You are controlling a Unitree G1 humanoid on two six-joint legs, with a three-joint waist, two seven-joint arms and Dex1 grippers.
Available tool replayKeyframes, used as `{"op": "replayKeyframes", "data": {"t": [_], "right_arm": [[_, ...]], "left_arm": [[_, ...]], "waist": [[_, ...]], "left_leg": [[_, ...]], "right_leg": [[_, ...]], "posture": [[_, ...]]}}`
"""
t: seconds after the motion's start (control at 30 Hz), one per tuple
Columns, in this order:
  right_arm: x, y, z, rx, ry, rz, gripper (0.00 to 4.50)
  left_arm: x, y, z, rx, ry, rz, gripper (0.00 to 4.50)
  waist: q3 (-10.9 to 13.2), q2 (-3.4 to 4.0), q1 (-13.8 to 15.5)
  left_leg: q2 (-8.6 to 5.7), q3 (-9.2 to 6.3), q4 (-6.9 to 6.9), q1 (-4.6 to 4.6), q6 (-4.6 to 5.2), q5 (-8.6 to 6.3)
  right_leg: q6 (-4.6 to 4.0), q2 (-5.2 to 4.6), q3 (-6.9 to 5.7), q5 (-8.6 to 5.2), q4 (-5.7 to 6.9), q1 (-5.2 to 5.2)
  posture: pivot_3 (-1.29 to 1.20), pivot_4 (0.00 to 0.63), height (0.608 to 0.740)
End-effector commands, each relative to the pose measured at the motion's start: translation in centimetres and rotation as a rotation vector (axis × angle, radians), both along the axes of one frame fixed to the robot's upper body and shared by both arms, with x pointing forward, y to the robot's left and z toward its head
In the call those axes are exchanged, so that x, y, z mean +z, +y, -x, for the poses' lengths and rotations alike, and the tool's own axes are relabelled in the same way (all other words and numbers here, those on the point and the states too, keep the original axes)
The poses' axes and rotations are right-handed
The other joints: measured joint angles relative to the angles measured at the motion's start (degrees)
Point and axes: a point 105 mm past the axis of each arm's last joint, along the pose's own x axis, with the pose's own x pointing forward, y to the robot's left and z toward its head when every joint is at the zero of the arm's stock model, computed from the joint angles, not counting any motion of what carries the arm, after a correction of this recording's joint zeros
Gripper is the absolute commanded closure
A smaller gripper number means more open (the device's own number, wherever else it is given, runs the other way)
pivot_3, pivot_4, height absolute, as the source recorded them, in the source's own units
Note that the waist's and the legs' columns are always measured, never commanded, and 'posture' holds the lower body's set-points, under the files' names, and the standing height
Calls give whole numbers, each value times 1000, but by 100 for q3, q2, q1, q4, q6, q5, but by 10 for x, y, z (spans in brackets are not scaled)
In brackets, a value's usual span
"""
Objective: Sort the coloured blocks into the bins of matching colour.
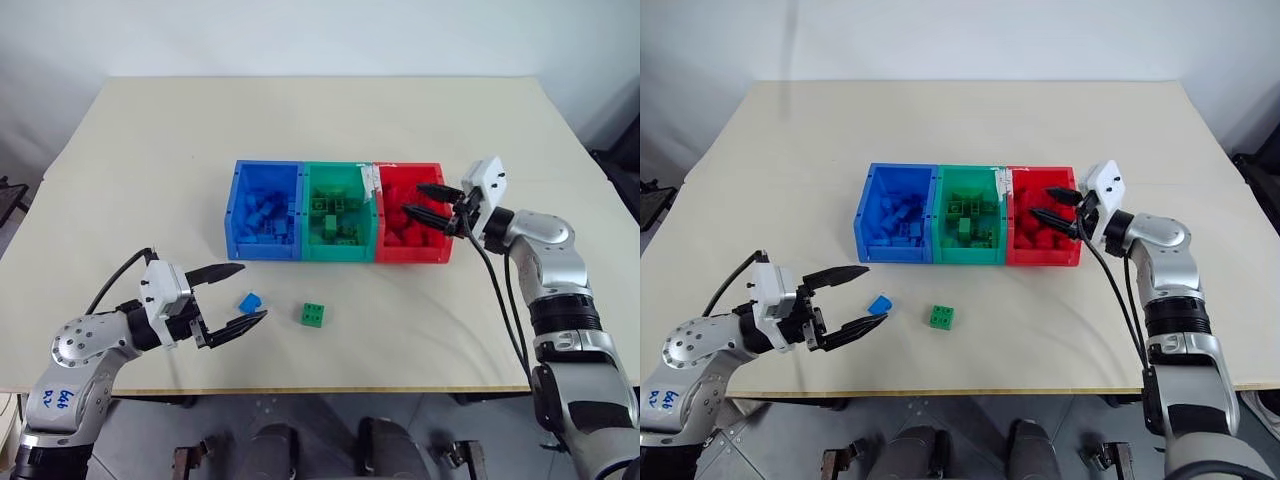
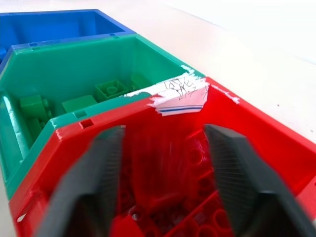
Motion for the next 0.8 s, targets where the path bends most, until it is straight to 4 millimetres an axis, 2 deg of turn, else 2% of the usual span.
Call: {"op": "replayKeyframes", "data": {"t": [0.03,0.07,0.27,0.33,0.47,0.53,0.63,0.7,0.8], "right_arm": [[23,-4,13,54,-97,-33,405],[23,-5,20,89,-85,-34,47],[3,-1,80,335,14,58,16],[-12,-2,97,397,33,153,16],[-48,-23,126,432,71,297,16],[-55,-28,135,455,65,329,16],[-55,-32,138,421,63,293,16],[-53,-34,137,400,64,277,16],[-49,-32,138,378,69,238,16]], "left_arm": [[6,11,0,47,-39,1,0],[6,14,1,57,-37,3,0],[-1,50,8,128,16,-49,0],[-5,59,9,138,31,-73,0],[-10,73,7,152,40,-137,0],[-13,77,7,149,39,-167,0],[-11,69,7,91,35,-186,0],[-7,54,6,28,32,-196,0],[-2,11,4,-159,-7,-291,0]], "waist": [[0,0,0],[0,0,4],[0,0,20],[0,0,19],[0,-1,46],[0,-1,28],[0,-1,6],[0,-1,12],[0,-1,68]], "left_leg": [[0,0,0,0,0,0],[0,0,0,0,0,0],[1,-6,-3,-3,2,-1],[1,-3,-3,-2,2,-2],[0,1,-2,7,4,-2],[0,3,-2,7,4,-3],[3,9,-2,10,4,-3],[5,9,-2,13,3,-3],[2,4,0,12,3,-2]], "right_leg": [[0,0,0,0,-1,0],[0,0,-1,0,-1,0],[0,-1,-5,0,-5,1],[0,-1,-5,0,-7,3],[1,-3,-2,1,-8,10],[1,-3,1,1,-7,9],[1,-2,3,1,-5,7],[1,-2,4,1,-3,7],[2,-6,3,1,-2,9]], "posture": [[0,150,740],[0,150,740],[0,150,740],[0,150,740],[0,150,740],[0,150,740],[0,150,740],[0,150,740],[0,150,740]]}}
